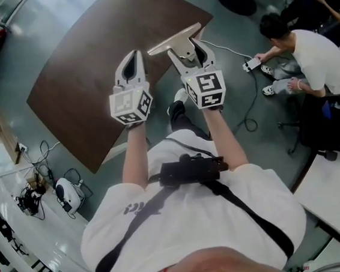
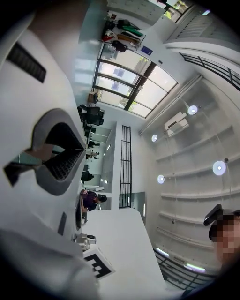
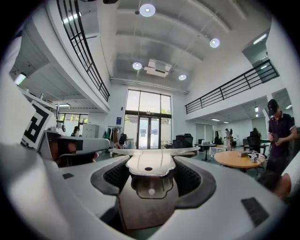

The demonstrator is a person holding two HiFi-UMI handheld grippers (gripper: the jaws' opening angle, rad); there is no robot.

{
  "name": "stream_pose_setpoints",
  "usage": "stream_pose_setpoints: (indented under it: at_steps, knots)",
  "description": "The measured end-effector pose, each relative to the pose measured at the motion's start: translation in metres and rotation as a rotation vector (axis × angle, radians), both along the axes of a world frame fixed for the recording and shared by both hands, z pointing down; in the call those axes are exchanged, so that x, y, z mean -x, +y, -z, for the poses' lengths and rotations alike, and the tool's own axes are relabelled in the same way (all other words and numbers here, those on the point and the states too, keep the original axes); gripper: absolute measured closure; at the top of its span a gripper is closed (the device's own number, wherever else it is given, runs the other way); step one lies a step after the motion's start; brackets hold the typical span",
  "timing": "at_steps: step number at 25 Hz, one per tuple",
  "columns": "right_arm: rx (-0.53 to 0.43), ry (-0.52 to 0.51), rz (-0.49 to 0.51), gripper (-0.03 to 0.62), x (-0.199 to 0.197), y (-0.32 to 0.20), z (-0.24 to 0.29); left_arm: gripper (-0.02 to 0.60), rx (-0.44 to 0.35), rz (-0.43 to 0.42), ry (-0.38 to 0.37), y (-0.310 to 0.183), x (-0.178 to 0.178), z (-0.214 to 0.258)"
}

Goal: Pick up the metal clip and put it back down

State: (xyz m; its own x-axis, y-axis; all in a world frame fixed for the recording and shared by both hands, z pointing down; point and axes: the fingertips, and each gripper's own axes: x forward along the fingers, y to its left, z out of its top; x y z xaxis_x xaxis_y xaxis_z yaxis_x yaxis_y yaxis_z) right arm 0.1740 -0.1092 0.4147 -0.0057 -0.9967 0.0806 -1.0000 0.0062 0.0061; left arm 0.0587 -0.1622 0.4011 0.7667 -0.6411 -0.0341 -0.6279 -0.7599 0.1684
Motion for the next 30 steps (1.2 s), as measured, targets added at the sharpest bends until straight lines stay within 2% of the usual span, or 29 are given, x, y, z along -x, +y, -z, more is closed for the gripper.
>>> stream_pose_setpoints:
  at_steps: [4, 9, 16, 22, 30]
  knots:
    - [0.013, -0.005, -0.082, 0.293, -0.04, 0.016, -0.01, 0.568, 0.004, -0.094, -0.008, 0.008, -0.041, -0.01]
    - [0.035, -0.015, -0.145, 0.293, -0.075, 0.02, -0.033, 0.568, 0.024, -0.184, -0.028, 0.004, -0.075, -0.029]
    - [0.057, -0.028, -0.159, 0.293, -0.151, -0.015, -0.031, 0.568, 0.068, -0.231, -0.067, -0.038, -0.149, -0.032]
    - [0.121, -0.081, -0.153, 0.293, -0.157, -0.071, -0.088, 0.568, 0.11, -0.235, -0.109, -0.096, -0.147, -0.081]
    - [0.257, -0.114, -0.09, 0.293, -0.172, -0.146, -0.155, 0.568, 0.226, -0.21, -0.155, -0.166, -0.159, -0.138]
